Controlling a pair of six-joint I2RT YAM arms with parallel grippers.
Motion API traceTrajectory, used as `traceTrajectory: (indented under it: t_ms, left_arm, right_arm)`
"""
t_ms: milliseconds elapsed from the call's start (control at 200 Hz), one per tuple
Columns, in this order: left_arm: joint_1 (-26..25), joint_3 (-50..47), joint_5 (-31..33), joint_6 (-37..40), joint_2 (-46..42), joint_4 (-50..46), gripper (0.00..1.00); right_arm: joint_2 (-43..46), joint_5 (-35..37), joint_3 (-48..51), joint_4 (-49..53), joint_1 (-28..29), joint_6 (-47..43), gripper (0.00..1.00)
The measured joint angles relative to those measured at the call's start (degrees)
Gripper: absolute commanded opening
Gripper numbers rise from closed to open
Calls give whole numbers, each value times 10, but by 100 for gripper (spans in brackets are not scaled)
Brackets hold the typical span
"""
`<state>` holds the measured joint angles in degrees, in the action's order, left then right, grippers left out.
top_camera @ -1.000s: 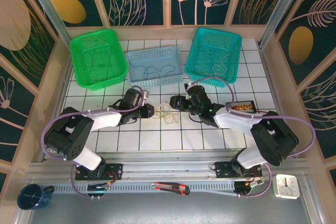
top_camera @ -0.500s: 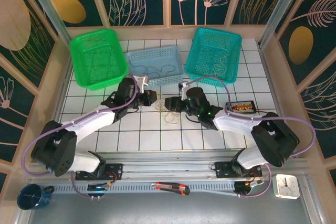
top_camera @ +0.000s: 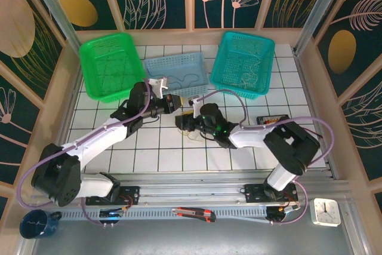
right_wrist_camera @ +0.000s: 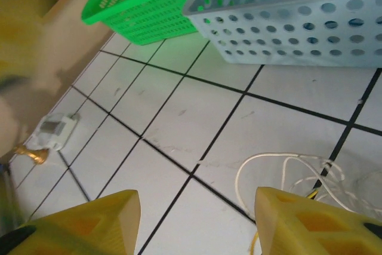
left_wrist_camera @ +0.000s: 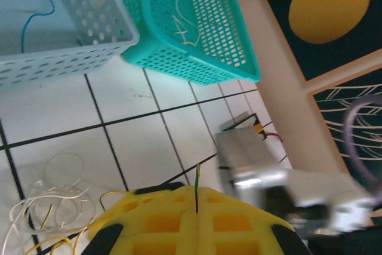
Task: Untangle the cables
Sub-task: Untie the cable from multiple cables, then place the cable into the container.
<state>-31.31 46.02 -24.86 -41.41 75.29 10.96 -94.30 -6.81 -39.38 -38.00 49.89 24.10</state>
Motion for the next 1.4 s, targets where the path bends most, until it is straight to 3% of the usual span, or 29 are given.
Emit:
traceTrajectory:
  t_ms: [230, 731, 981, 1401]
  left_arm:
    - [0, 48, -9, -25, -31, 3, 0]
    - [0, 243, 13, -20, -44, -17, 0]
    - [9, 336, 67, 23, -43, -55, 0]
    - [107, 379, 162, 106, -25, -117, 0]
  right_arm:
    - [-64, 40, 0, -52, 0, 20, 41]
    - [-82, 82, 46, -93, 0, 66, 37]
    - [-82, 84, 58, -95, 1, 73, 39]
    - [-27, 76, 59, -70, 2, 77, 51]
